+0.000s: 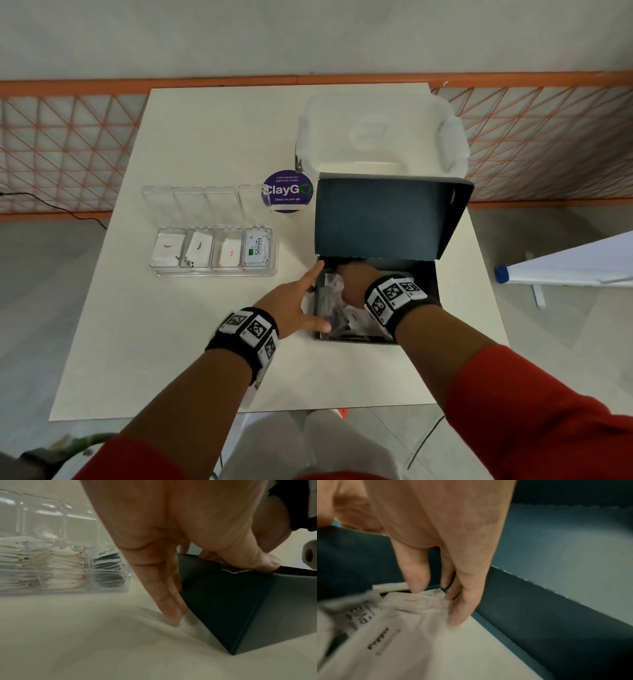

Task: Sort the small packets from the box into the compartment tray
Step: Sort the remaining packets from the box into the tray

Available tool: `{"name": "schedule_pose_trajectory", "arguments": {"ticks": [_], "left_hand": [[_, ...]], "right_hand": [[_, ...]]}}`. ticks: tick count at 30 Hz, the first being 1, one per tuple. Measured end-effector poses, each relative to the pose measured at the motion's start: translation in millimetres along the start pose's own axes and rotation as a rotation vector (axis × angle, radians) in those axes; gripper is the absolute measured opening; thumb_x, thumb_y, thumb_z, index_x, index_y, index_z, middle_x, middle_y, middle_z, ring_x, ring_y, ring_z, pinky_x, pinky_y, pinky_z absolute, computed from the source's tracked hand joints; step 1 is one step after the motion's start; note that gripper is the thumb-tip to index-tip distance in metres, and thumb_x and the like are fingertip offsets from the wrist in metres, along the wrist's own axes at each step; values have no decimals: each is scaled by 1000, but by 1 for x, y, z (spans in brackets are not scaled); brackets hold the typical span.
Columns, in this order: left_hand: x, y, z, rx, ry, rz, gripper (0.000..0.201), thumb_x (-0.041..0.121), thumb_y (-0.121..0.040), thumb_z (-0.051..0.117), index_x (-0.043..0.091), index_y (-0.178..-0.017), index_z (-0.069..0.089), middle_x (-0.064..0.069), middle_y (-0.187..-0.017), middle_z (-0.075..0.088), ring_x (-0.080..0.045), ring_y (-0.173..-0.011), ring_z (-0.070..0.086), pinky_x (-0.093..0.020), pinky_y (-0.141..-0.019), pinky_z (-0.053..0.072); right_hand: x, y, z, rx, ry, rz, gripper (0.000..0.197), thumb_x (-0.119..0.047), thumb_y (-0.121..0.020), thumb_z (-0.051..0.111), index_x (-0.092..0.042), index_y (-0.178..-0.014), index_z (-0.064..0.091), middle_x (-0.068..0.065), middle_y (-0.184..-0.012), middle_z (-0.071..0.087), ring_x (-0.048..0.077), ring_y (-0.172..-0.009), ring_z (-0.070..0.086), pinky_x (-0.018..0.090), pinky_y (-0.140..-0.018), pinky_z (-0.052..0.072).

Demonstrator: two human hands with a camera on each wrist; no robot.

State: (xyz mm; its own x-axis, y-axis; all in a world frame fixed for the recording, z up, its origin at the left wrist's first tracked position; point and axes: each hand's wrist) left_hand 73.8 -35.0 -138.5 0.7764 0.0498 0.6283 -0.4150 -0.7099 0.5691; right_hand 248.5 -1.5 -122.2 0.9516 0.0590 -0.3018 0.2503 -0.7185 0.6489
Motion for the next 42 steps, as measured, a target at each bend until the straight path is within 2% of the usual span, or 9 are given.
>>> {"name": "schedule_pose_trajectory", "arguments": {"ticks": [6, 13, 17, 24, 28, 32, 35, 39, 42], "left_hand": [[3, 3, 0, 9, 5, -17, 117, 46, -69, 81, 51, -146, -7, -3, -146, 45, -29, -105, 63, -40, -101, 46], [2, 1, 2, 9, 14, -27, 116, 46, -71, 80, 51, -146, -8, -2, -144, 47, -28, -105, 64, -40, -100, 47], [0, 0, 3, 18, 22, -21, 116, 48, -70, 80, 54, -144, -7, 0, -143, 48, -25, -101, 64, -38, -100, 47], [-5, -2, 4, 19, 59, -16, 116, 51, -67, 81, 59, -142, -7, 1, -140, 51, -12, -84, 59, -33, -95, 48], [-5, -2, 4, 32, 52, -19, 116, 51, -66, 82, 58, -143, -5, 1, -137, 53, -10, -79, 58, -28, -91, 46], [-5, -2, 5, 36, 49, -24, 116, 52, -66, 81, 59, -142, -5, 2, -136, 54, -9, -77, 58, -27, -87, 46], [-5, -2, 5, 35, 54, -28, 116, 52, -66, 81, 59, -142, -6, 1, -137, 53, -11, -82, 59, -28, -89, 47], [-3, -1, 4, 28, 51, -27, 116, 51, -67, 81, 57, -143, -6, 0, -137, 52, -12, -85, 59, -32, -94, 47], [-3, 0, 4, 36, 55, -24, 115, 48, -68, 81, 55, -144, -4, -1, -136, 53, -13, -85, 59, -33, -95, 47]], "right_hand": [[-13, -6, 10, -195, 82, -95, 37, -10, -98, 53, -11, -134, 60, 8, -131, 64, 25, -117, 60, 28, -91, 45], [3, -2, 2, -145, 25, -107, 55, -6, -91, 60, -21, -143, 51, 2, -138, 58, 23, -124, 56, 30, -96, 48], [8, -3, 7, -263, -100, -126, 52, 2, -85, 60, -19, -132, 63, -19, -83, 53, 12, -85, 55, 16, -65, 38], [58, 5, -13, -116, 140, 101, 37, -10, -98, 53, -13, -133, 60, 8, -139, 58, 26, -126, 55, 31, -103, 44], [78, 9, 4, -174, 409, 178, 27, -22, -95, 51, -13, -114, 66, 9, -120, 67, 31, -110, 63, 38, -96, 52], [77, 12, 12, -216, 498, 251, 16, -31, -71, 56, -16, -67, 55, -5, -64, 57, 14, -59, 55, 23, -60, 49], [77, 3, 17, -286, 523, 271, 32, -36, -62, 75, -17, -61, 50, -6, -61, 56, 15, -59, 57, 30, -71, 58], [64, 2, 11, -371, 361, 207, 24, -36, -62, 82, -19, -60, 65, -5, -68, 69, 21, -78, 72, 35, -78, 60], [46, 1, 8, -463, -453, 243, 9, -7, -85, 66, -13, -90, 70, 7, -90, 71, 29, -92, 69, 32, -68, 59]]}}
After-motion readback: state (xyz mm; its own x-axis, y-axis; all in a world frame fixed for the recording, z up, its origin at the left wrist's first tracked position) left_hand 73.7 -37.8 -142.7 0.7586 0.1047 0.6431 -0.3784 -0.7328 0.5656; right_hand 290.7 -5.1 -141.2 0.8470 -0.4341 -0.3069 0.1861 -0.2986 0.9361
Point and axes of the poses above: each hand's wrist, its own y-axis away from the middle knuckle, its own z-axis out of the palm, x = y × z
